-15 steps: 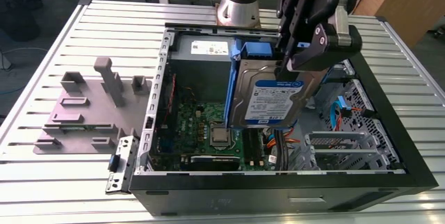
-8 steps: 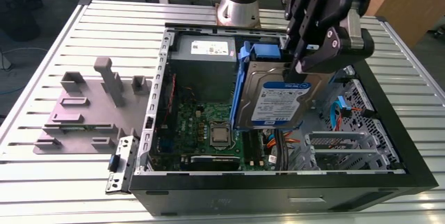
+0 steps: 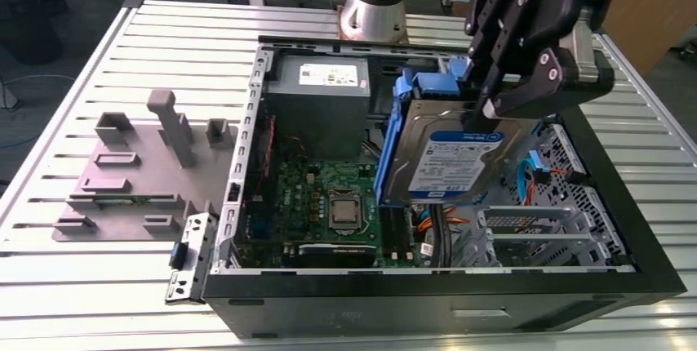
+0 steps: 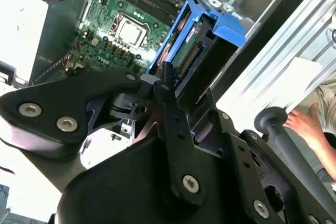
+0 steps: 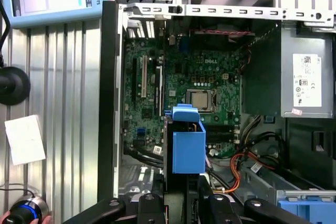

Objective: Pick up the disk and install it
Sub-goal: 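Pick up the disk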

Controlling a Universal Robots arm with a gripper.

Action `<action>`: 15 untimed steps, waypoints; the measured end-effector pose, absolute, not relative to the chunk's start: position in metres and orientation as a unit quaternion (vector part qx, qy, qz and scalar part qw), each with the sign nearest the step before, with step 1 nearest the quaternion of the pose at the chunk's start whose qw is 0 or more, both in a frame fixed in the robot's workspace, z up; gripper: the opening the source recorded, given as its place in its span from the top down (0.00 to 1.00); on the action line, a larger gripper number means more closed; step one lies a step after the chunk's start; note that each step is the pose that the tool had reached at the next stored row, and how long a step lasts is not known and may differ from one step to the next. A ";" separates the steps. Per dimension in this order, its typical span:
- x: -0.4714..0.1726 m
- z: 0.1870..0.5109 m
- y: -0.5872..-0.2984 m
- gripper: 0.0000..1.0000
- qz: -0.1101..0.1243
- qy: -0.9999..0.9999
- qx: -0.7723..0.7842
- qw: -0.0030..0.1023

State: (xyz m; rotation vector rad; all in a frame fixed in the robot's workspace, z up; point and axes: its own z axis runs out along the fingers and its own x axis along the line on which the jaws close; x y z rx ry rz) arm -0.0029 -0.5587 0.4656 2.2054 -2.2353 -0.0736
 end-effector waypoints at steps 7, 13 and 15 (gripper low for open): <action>0.012 0.465 -0.560 0.65 -0.024 -0.712 0.702 0.001; 0.019 0.465 -0.561 0.65 -0.024 -0.712 0.702 0.001; 0.019 0.465 -0.561 0.65 -0.024 -0.712 0.702 0.001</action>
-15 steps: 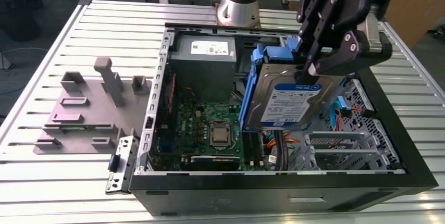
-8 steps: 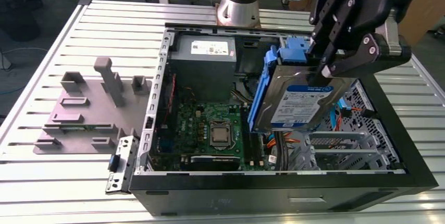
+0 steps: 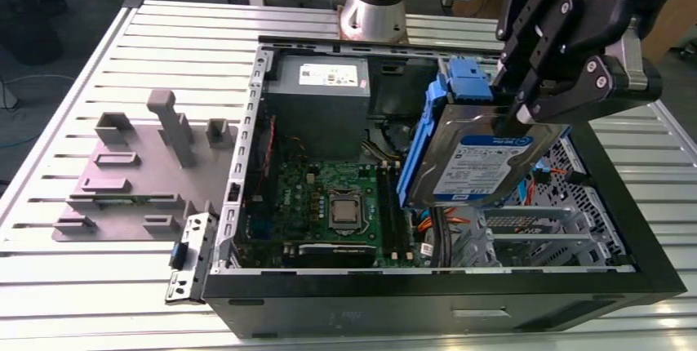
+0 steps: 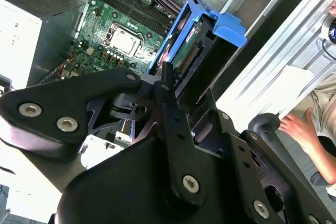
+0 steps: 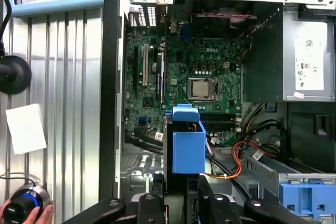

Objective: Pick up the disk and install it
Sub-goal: 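Pick up the disk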

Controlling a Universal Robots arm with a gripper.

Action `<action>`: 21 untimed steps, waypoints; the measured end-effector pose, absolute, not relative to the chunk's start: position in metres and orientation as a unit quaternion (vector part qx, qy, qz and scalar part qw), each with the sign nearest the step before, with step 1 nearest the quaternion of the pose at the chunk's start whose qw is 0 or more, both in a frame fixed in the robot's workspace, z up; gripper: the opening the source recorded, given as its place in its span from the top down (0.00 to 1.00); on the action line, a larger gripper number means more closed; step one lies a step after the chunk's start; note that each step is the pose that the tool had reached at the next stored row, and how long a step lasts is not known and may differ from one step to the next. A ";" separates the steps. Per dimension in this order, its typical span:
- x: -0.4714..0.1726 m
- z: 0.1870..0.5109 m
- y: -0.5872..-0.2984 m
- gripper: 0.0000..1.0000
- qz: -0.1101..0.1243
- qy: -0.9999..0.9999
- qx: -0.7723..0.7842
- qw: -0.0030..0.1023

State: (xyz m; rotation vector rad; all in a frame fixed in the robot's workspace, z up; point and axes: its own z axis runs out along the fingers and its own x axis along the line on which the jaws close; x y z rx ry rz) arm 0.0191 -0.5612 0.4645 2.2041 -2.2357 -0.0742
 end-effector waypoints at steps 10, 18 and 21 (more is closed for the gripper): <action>0.020 0.465 -0.564 0.65 -0.024 -0.712 0.702 0.001; 0.024 0.464 -0.567 0.65 -0.024 -0.712 0.702 0.001; 0.027 0.464 -0.567 0.65 -0.024 -0.712 0.702 0.001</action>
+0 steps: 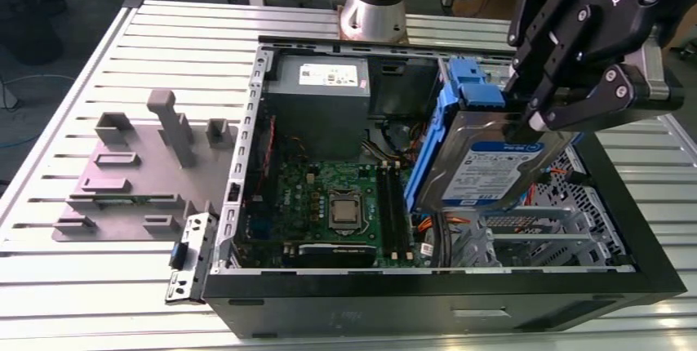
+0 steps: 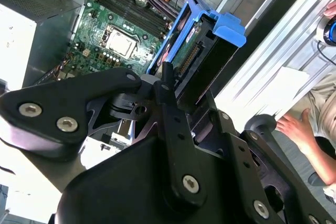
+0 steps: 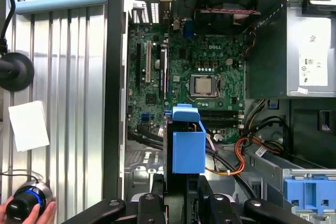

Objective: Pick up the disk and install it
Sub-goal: 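Pick up the disk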

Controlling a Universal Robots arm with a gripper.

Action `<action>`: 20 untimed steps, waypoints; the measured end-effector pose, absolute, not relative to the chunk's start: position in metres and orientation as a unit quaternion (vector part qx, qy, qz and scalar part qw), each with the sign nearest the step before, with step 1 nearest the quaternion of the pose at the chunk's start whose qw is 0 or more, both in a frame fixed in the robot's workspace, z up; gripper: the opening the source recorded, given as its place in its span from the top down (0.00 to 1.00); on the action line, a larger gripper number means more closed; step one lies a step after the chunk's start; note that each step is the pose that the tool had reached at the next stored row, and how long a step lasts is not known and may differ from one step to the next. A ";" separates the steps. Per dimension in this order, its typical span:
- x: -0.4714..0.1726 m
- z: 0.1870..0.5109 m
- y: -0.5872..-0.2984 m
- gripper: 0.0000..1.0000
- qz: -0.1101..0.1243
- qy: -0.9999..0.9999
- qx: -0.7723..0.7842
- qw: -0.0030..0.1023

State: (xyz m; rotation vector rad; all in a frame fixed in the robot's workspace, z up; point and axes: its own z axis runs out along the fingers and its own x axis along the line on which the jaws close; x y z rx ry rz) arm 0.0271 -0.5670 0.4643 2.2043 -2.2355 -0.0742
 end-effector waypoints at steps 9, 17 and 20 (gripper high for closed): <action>0.042 0.464 -0.567 0.65 -0.024 -0.712 0.702 0.001; 0.057 0.464 -0.568 0.65 -0.024 -0.712 0.702 0.001; 0.062 0.464 -0.568 0.65 -0.024 -0.712 0.702 0.001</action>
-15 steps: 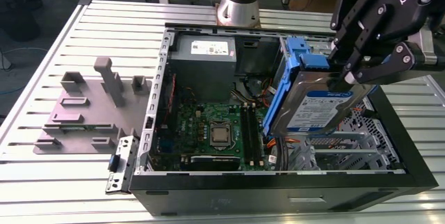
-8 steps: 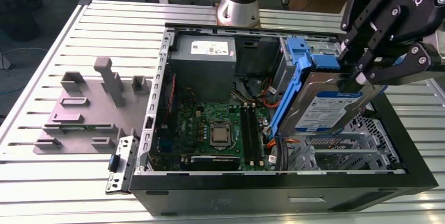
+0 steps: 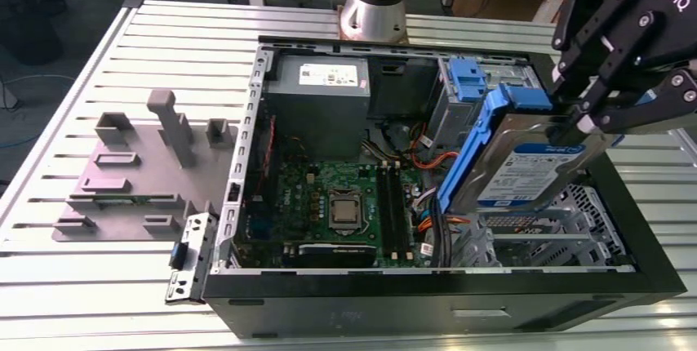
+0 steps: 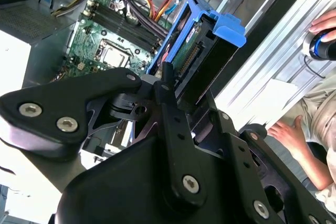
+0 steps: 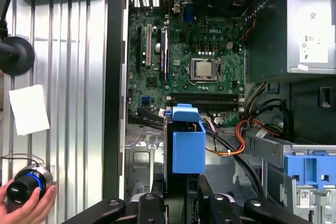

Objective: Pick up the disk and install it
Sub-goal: 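Pick up the disk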

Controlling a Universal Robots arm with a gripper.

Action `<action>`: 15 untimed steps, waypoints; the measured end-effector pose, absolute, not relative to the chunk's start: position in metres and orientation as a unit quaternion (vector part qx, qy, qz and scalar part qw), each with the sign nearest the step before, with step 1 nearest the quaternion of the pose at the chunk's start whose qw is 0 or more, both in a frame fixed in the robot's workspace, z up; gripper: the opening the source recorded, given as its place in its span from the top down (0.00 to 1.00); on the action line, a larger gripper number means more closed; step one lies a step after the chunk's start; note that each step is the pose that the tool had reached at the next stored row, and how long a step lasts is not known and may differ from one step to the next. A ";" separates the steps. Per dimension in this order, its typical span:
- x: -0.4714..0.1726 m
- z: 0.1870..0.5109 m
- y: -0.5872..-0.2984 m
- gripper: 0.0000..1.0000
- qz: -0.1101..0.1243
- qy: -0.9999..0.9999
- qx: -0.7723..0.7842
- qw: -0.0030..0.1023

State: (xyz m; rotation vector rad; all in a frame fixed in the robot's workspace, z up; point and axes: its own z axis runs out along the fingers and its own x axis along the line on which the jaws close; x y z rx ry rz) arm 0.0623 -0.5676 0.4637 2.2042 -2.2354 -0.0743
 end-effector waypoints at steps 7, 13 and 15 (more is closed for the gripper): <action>0.075 0.463 -0.568 0.65 -0.024 -0.712 0.702 0.001; 0.086 0.463 -0.568 0.65 -0.024 -0.712 0.702 0.001; 0.090 0.463 -0.568 0.65 -0.024 -0.712 0.702 0.001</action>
